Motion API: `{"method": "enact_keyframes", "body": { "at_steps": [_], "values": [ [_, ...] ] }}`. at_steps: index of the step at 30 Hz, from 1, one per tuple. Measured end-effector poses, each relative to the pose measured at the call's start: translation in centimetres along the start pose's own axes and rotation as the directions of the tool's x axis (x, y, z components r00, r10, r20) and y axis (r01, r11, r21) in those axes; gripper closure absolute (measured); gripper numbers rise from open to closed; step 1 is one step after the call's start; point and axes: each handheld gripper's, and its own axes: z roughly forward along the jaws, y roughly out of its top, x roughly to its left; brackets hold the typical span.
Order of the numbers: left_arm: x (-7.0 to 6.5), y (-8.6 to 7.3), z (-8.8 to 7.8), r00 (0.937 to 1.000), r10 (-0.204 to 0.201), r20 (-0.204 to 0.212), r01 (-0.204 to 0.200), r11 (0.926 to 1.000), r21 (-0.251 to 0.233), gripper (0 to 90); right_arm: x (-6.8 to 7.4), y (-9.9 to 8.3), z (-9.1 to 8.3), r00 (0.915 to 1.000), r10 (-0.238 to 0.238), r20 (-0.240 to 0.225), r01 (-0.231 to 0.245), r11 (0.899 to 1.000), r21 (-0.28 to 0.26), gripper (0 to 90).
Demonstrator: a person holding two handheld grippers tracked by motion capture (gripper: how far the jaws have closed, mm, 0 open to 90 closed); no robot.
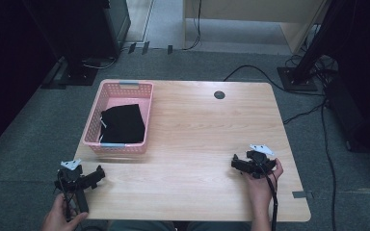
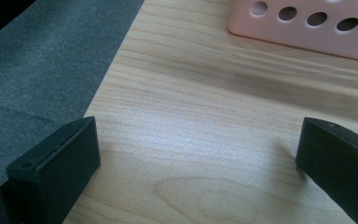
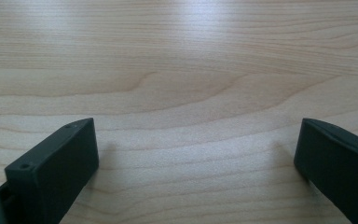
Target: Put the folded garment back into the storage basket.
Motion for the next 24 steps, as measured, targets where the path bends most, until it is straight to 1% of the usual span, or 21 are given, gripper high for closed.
{"method": "enact_keyframes", "body": {
  "at_steps": [11, 24],
  "values": [
    [0.0, 0.0, 0.0, 1.0000, 0.001, 0.000, -0.001, 1.0000, 0.001, 0.0, -0.7, -0.2, -0.2, 0.9999, 0.011, 0.012, -0.011, 1.000, -0.001, 0.0],
    [0.0, 0.0, 0.0, 1.0000, 0.001, 0.000, -0.001, 1.0000, 0.000, 0.0, -2.0, -0.5, -0.5, 0.9989, 0.032, 0.033, -0.032, 0.999, -0.002, 0.0]
  ]
}}
